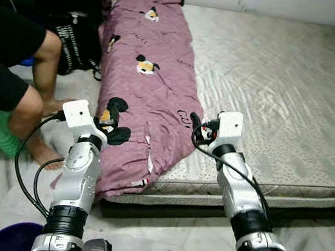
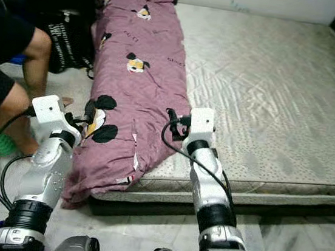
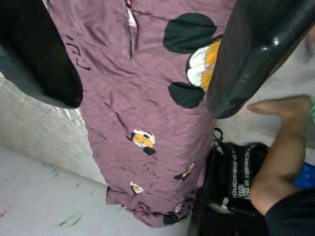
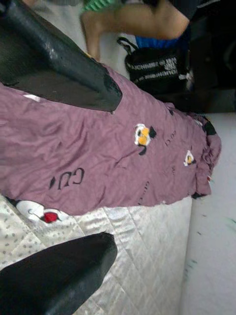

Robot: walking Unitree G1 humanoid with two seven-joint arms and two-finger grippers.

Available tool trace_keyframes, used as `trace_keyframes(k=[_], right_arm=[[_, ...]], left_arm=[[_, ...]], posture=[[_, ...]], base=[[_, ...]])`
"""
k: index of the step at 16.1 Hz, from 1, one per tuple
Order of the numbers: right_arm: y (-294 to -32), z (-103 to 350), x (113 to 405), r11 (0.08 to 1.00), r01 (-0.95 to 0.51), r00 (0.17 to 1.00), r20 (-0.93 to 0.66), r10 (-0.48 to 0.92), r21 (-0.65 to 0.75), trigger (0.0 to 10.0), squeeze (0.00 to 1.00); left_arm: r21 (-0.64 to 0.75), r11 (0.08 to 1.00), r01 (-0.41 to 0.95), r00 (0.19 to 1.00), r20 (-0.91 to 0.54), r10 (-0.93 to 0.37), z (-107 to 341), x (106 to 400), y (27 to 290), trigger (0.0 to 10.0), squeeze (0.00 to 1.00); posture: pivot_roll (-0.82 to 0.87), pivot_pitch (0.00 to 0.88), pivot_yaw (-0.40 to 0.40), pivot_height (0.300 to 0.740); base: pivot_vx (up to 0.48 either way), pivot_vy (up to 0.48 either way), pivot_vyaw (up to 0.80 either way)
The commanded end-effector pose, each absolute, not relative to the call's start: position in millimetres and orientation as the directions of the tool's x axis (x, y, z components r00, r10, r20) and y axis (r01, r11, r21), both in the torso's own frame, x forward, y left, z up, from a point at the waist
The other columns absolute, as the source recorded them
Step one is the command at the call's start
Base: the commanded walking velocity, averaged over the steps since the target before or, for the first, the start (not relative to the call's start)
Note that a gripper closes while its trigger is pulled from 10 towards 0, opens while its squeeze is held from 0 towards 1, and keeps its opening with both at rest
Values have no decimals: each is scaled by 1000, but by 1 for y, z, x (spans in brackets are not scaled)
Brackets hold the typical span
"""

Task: Clean up the room

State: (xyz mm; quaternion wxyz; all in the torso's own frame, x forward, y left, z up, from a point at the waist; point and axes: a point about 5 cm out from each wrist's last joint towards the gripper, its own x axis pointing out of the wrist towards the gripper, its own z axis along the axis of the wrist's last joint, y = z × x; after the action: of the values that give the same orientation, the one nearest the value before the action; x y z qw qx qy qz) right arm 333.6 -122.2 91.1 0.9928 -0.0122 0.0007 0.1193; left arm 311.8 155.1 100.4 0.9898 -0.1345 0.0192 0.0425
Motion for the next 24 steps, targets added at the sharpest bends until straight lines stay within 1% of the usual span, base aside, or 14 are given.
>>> trace_keyframes(k=[1,4,7,12,15,18,21,24], right_arm=[[-122,90,330,970,-240,971,0,240,-36,10000,0],[-121,84,322,969,-245,969,-14,245,-28,10000,0],[-121,81,317,973,-231,973,-23,231,-2,10000,0],[-120,83,317,973,-230,973,-24,230,-1,10000,0],[-121,84,318,974,-226,974,-24,226,-3,10000,0],[-122,84,318,978,-209,977,-34,209,0,10000,0],[-123,84,319,980,-197,980,-36,197,3,10000,0],[-123,85,320,981,-192,981,-32,193,8,10000,0]], left_arm=[[-249,968,-43,998,-47,33,103,312,146,10000,0],[-260,966,-15,999,-50,2,99,306,140,10000,0],[-269,963,12,998,-64,-30,96,298,135,10000,0],[-270,963,20,998,-57,-37,99,299,132,10000,0],[-282,959,33,997,-63,-53,99,298,128,10000,0],[-282,959,22,996,-76,-45,97,298,129,10000,0],[-276,961,25,996,-80,-49,97,298,129,10000,0],[-274,961,27,995,-82,-52,97,299,129,10000,0]], posture=[[-8,124,-42,740],[-12,151,-35,740],[-19,179,-31,740],[-19,196,-36,740],[-17,203,-38,740],[-14,203,-35,740],[-14,202,-30,740],[-13,200,-26,740]], base=[[0,0,0],[0,0,173],[324,0,0],[419,0,0],[0,0,0],[0,0,0],[0,0,-800],[0,0,0]])
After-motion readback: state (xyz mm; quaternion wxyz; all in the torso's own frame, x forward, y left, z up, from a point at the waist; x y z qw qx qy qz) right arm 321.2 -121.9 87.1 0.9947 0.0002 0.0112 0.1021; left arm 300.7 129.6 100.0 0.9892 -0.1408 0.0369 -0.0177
